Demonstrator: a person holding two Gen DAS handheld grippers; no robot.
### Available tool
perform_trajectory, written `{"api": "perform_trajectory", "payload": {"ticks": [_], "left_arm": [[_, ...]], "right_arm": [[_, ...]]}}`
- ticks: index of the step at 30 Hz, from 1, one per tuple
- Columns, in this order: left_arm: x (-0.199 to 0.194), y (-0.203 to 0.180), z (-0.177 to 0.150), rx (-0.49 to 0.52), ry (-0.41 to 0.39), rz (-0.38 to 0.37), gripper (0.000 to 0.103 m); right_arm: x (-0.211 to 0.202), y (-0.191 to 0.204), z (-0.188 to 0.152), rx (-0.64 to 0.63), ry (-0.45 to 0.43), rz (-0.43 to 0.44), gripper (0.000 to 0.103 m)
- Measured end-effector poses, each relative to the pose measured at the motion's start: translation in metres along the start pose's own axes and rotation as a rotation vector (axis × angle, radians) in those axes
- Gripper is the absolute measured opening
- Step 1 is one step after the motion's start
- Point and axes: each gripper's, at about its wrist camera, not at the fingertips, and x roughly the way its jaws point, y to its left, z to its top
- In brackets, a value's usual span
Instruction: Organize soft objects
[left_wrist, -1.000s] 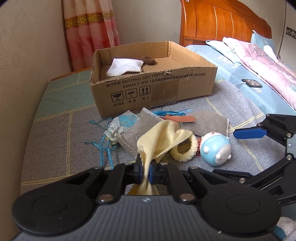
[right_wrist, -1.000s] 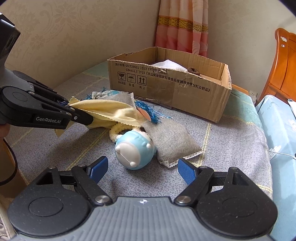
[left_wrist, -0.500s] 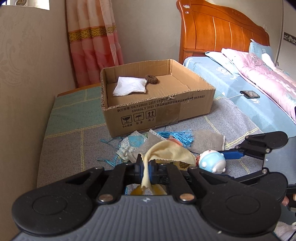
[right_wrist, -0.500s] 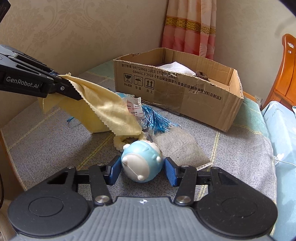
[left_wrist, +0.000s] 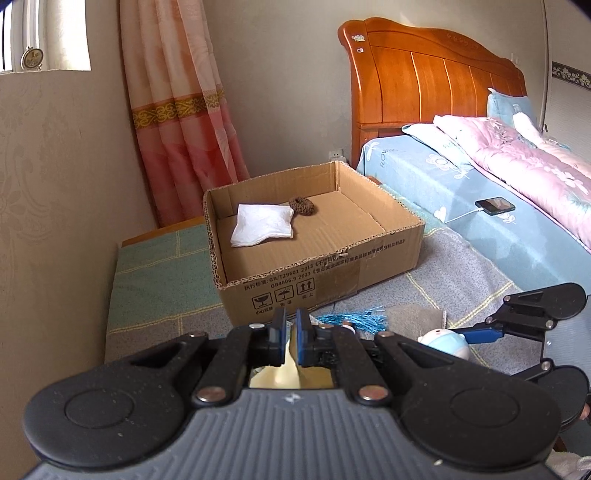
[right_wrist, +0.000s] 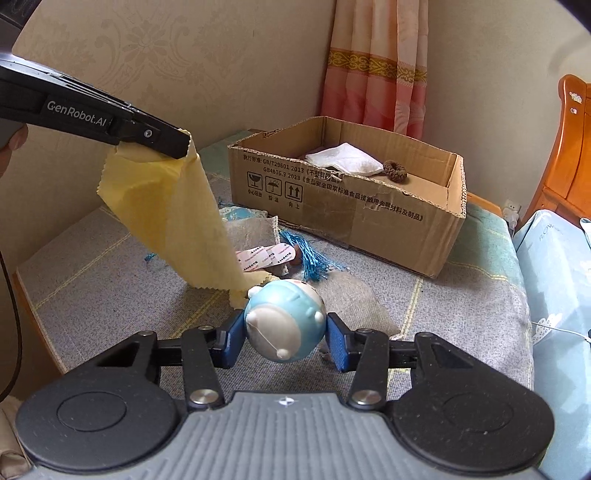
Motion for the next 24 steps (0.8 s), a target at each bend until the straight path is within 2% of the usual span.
{"api": "perform_trajectory", "payload": {"ticks": [4,5,6,7,8,9,11,16,20,24], "left_arm": [[0.003,0.000,0.000,0.020,0.005,-0.013,0.008],[0.005,0.000,-0.002,0.017,0.011,-0.019,0.018],[0.008,0.000,-0.005,0.010,0.027,-0.029,0.038],[0.012,0.001,-0.010,-0.006,0.044,-0.026,0.052],[0.015,0.001,-0.015,-0.022,0.051,-0.015,0.079],[0.018,0.001,-0.022,-0.036,0.049,-0.001,0.091],[0.026,0.002,-0.033,-0.045,0.066,-0.008,0.091],[0.051,0.003,-0.053,-0.057,0.151,-0.081,0.090],[0.061,0.000,-0.057,-0.005,0.138,-0.089,0.090],[0.077,0.002,-0.058,-0.013,0.205,-0.157,0.089]], "right_arm": [[-0.002,-0.002,-0.001,0.010,-0.002,-0.008,0.052],[-0.003,-0.003,-0.001,0.012,-0.002,-0.006,0.052],[-0.003,-0.003,-0.002,0.014,-0.002,-0.004,0.052],[-0.004,-0.003,-0.002,0.018,-0.001,-0.002,0.052],[-0.004,-0.003,-0.003,0.020,0.000,-0.001,0.052],[-0.004,-0.003,-0.003,0.022,0.002,0.000,0.052],[-0.002,-0.003,-0.004,0.023,0.007,0.000,0.052],[0.001,-0.003,-0.005,0.020,0.015,-0.001,0.052],[0.001,-0.005,-0.006,0.034,0.018,-0.003,0.052],[0.004,-0.005,-0.007,0.042,0.028,-0.001,0.052]]}}
